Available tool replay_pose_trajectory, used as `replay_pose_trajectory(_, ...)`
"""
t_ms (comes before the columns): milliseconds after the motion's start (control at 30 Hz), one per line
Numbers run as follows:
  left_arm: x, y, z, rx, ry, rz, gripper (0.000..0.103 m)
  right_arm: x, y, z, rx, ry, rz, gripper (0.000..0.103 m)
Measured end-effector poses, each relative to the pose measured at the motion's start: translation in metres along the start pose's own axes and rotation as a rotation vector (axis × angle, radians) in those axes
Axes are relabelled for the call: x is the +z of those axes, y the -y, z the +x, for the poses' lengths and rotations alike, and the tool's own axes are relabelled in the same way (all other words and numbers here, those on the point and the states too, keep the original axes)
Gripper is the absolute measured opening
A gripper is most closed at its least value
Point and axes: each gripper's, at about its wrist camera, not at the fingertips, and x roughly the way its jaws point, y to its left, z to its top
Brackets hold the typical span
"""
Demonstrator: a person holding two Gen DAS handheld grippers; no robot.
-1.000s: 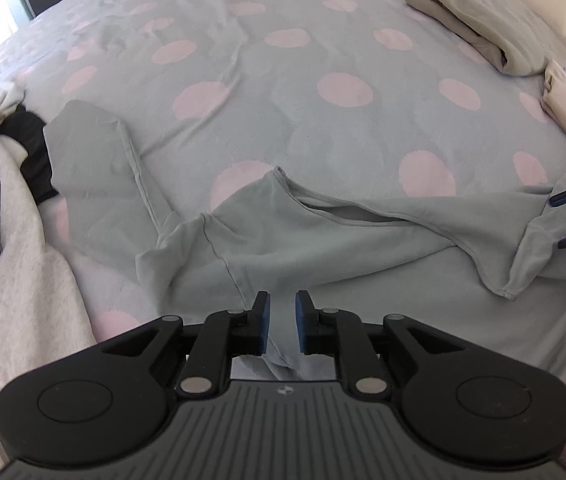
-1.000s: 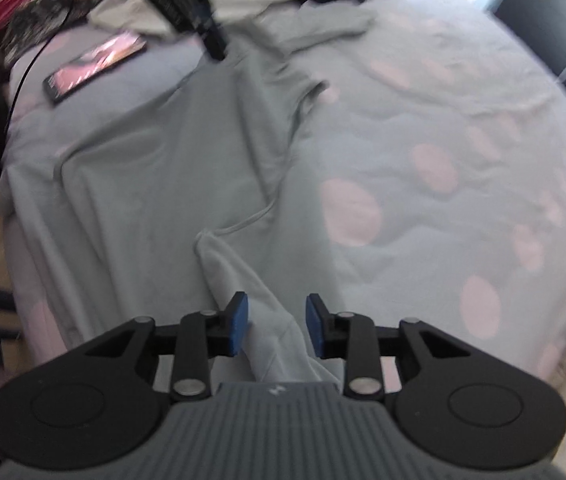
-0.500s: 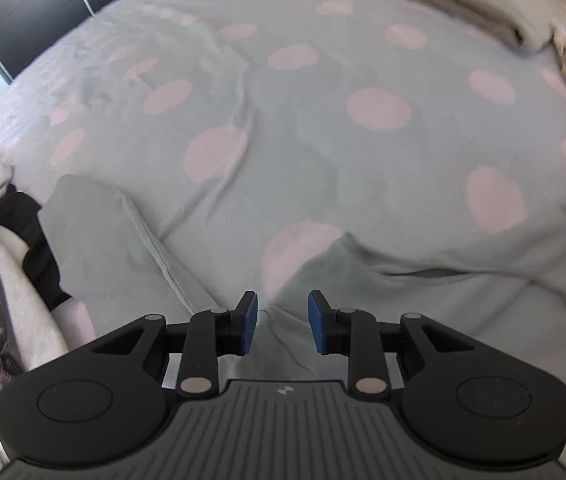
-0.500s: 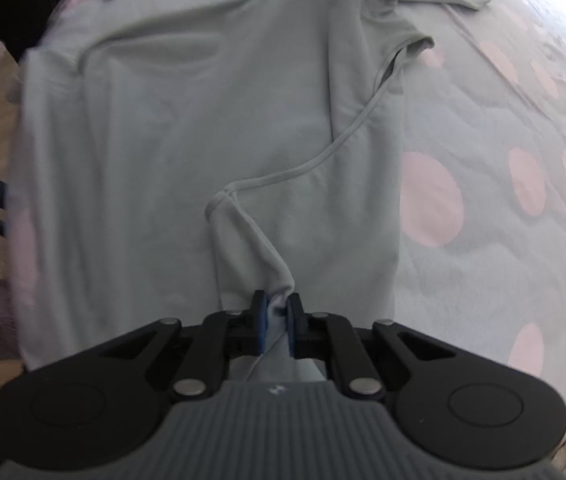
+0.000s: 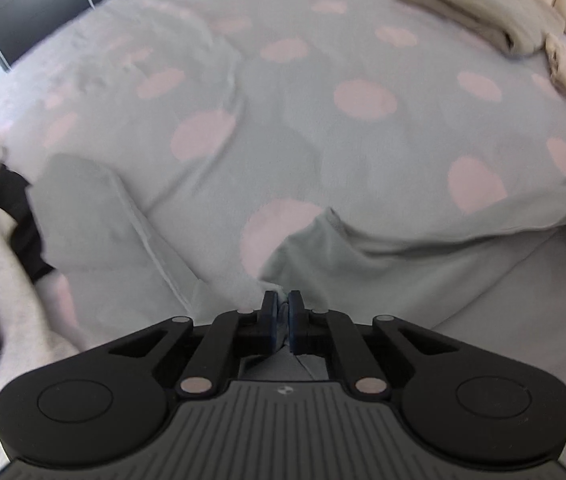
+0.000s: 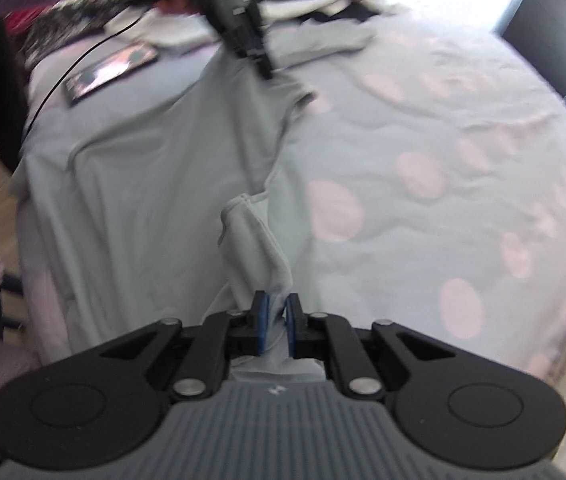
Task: Fold clothes
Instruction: 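Lift the grey shirt high with both grippers to shake it out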
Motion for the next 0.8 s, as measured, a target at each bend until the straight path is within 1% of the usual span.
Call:
replay_pose_trajectory(100,0.004,0.0,-0.028,0.033,0.042,-0.02,0.003,0.002,-0.003,-0.014,-0.073,0.019,0.034,0.01)
replay_pose_trajectory(167,0.006,0.001,-0.051,0.077,0.079,-0.038,0.002,0.003,-0.005,-0.025,-0.141,0.031,0.062,0.01)
replay_pose_trajectory(267,0.006,0.003,-0.091,0.145,0.159,-0.078,0.002,0.003,-0.006,-0.043,-0.294,0.06,0.128,0.009)
replay_pose_trajectory(333,0.005,0.007,-0.118,0.189,0.217,-0.096,0.002,0.003,-0.005,-0.06,-0.403,0.096,0.182,0.009)
replay_pose_trajectory(433,0.005,0.015,-0.164,0.225,0.317,-0.125,0.002,0.004,-0.007,-0.095,-0.554,0.182,0.249,0.008)
replay_pose_trajectory(567,0.003,0.03,-0.235,0.249,0.484,-0.169,0.002,0.003,-0.027,-0.156,-0.707,0.327,0.274,0.008)
replay_pose_trajectory(700,-0.011,0.051,-0.311,0.269,0.69,-0.187,0.002,0.001,-0.049,-0.218,-0.855,0.474,0.293,0.008)
replay_pose_trajectory(800,-0.027,0.071,-0.369,0.294,0.847,-0.202,0.002,-0.004,-0.076,-0.26,-0.959,0.588,0.292,0.008)
